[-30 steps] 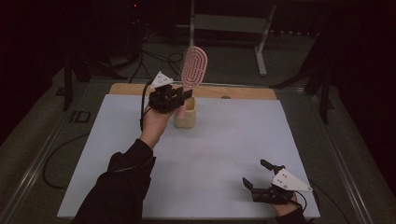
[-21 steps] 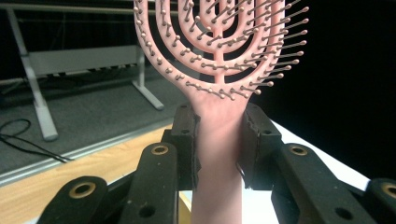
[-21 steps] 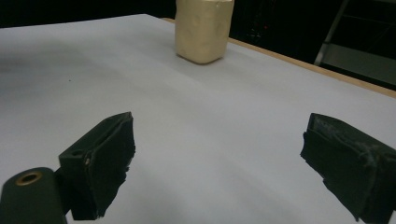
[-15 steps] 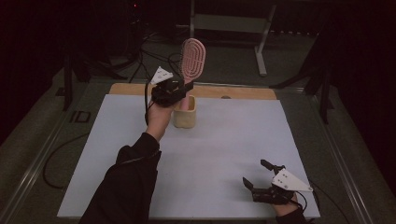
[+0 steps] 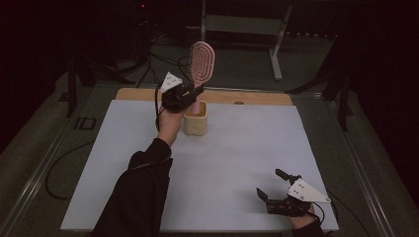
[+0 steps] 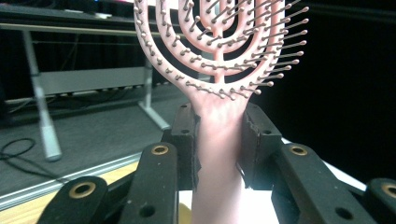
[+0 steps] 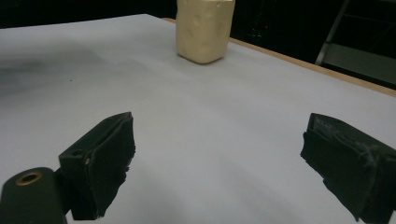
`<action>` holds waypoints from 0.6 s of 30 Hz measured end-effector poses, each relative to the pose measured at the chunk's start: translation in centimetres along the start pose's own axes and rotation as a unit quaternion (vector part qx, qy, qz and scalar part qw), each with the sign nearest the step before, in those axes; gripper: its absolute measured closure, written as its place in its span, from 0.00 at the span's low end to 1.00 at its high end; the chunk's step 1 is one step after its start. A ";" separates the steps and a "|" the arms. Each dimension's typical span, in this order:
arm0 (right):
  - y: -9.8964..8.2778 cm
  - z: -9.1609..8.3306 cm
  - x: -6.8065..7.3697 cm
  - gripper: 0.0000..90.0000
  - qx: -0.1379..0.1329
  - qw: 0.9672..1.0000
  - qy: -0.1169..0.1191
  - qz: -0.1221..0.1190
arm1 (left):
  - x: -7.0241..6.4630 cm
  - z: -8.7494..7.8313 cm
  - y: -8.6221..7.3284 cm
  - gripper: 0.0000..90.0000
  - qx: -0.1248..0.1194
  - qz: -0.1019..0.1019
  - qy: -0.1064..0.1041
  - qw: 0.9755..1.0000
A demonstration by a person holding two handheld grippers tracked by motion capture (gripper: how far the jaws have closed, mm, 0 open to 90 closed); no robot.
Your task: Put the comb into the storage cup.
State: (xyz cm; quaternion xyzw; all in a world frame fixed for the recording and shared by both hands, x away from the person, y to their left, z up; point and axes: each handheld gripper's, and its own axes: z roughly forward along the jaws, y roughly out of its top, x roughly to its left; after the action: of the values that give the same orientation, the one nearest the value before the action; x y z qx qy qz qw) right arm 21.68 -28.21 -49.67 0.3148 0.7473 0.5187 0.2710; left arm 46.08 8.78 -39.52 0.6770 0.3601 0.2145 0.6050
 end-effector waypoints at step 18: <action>-0.1 0.1 0.0 0.10 0.000 1.000 0.004 0.002 | 1.5 1.5 -2.1 0.78 0.001 0.024 0.013 1.000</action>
State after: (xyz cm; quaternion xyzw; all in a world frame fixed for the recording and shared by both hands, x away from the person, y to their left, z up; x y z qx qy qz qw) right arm 21.75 -28.17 -49.77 0.3140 0.7478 0.5206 0.2667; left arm 47.67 8.95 -42.05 0.6831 0.3518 0.2375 0.5943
